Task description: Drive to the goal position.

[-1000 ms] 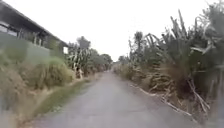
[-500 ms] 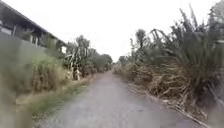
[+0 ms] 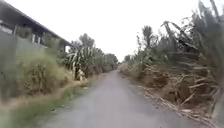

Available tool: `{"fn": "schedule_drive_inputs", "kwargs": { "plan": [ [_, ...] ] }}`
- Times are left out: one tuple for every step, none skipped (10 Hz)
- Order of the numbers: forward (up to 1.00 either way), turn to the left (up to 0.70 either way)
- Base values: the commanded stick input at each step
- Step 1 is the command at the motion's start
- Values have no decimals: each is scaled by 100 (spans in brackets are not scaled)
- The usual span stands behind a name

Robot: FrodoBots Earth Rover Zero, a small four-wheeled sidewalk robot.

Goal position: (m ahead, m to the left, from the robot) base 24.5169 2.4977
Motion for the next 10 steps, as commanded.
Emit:
{"fn": "schedule_drive_inputs", "kwargs": {
  "plan": [
    [100, 0],
    [100, 0],
    [100, 0],
    [100, 0],
    [100, 0],
    [100, 0],
    [100, 0],
    [100, 0],
    [100, 0],
    [100, 0]
  ]
}}
